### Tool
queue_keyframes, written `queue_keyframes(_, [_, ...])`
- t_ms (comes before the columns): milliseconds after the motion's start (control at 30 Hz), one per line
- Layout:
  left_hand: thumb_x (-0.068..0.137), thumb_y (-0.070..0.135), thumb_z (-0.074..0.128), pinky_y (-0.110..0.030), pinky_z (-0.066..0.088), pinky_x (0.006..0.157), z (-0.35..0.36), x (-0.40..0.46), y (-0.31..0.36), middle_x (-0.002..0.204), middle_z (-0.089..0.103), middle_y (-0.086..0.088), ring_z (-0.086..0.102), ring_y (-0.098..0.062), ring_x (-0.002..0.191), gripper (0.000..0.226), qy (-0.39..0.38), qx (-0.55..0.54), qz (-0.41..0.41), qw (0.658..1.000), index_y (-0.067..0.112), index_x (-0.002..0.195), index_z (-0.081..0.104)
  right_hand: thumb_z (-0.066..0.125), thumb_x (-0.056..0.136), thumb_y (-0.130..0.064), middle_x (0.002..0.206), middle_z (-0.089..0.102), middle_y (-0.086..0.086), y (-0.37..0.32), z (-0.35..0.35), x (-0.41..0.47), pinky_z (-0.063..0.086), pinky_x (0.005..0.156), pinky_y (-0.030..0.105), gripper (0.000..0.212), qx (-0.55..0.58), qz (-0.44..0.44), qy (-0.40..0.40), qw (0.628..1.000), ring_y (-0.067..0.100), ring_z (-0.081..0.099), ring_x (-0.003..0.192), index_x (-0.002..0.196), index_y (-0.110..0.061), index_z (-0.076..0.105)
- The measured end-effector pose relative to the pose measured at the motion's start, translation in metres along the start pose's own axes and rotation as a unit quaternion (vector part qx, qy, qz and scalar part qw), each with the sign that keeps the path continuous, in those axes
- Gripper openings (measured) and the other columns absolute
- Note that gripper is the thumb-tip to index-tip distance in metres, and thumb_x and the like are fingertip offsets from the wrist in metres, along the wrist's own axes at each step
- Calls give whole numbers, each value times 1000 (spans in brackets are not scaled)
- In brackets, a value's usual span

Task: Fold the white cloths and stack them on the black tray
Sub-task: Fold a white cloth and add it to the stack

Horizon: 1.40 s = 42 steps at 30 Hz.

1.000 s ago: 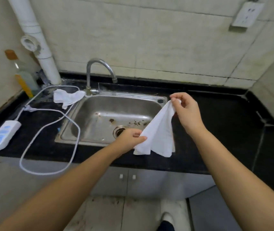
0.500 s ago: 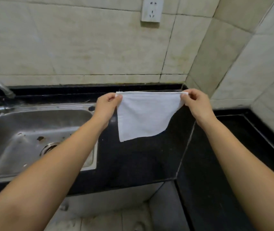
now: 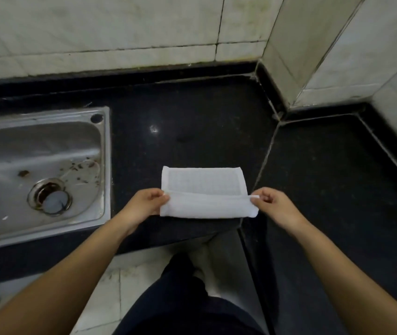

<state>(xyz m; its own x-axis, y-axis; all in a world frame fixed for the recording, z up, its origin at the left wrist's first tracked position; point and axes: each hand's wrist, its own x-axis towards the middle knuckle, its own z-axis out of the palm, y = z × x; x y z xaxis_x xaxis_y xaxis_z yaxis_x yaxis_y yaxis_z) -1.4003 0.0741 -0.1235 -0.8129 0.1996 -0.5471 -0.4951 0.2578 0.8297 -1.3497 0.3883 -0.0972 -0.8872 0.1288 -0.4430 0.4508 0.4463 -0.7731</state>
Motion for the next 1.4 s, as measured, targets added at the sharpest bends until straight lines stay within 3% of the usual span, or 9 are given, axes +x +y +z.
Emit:
queue_keyframes(333, [94,25,51,-26,40,62,-1,66,34,80,55,-1,52,-15,74,18,163,289,83,940,12,85,59,55,93,-18,84,57,0,-28,26,77,43,64,22,5,-26,40,115,992,18,55,83,92,-16,60])
queue_keyframes(500, [91,25,54,-36,38,95,5,89,35,117,51,-5,47,-23,112,29,138,515,134,835,18,119,53,55,92,-27,118,54,7,-27,43,85,45,94,42,30,-197,55,164,965,27,55,109,120,-16,53])
queue_keyframes(700, [93,12,46,-37,29,104,86,110,74,140,40,-5,35,-24,131,50,-98,556,364,741,19,142,38,45,95,-41,131,48,6,-14,48,37,37,97,41,45,-261,149,162,940,26,44,122,132,-16,44])
queue_keyframes(800, [89,1,42,-36,20,112,134,120,85,151,28,-4,20,-22,142,60,-249,614,420,620,23,144,34,45,95,-41,127,49,4,-7,59,21,37,95,39,39,-276,174,162,931,25,45,120,125,-17,48])
queue_keyframes(967, [88,4,42,-44,6,118,148,136,99,148,32,-6,21,-21,142,35,-270,693,456,488,16,119,53,50,92,-29,115,54,8,-15,54,28,42,90,39,20,-205,199,151,946,28,50,110,103,-15,57])
queue_keyframes(1033, [89,7,43,-43,10,118,140,136,113,132,46,-4,37,-20,129,27,-286,698,424,502,17,110,54,55,89,-24,99,58,5,-25,46,34,45,79,35,8,-112,184,156,964,26,57,96,91,-16,54])
queue_keyframes(1133, [90,12,46,-25,34,87,117,133,138,94,56,-1,53,-23,101,8,-275,642,348,626,19,92,46,58,88,-17,76,53,-5,-45,29,46,41,59,23,6,10,144,165,976,14,54,75,86,-16,53])
queue_keyframes(1267, [92,24,53,-31,45,78,76,127,178,104,62,0,57,-20,97,19,-178,561,321,742,19,110,57,58,88,-13,81,54,-5,-82,12,65,41,60,18,9,45,62,167,983,10,52,73,97,-16,57])
queue_keyframes(1400, [93,21,54,-27,39,74,39,109,224,97,56,3,53,-14,90,16,-78,484,359,794,16,104,64,58,88,-8,81,59,0,-132,-13,75,44,68,24,20,75,-53,182,979,12,54,75,106,-10,66])
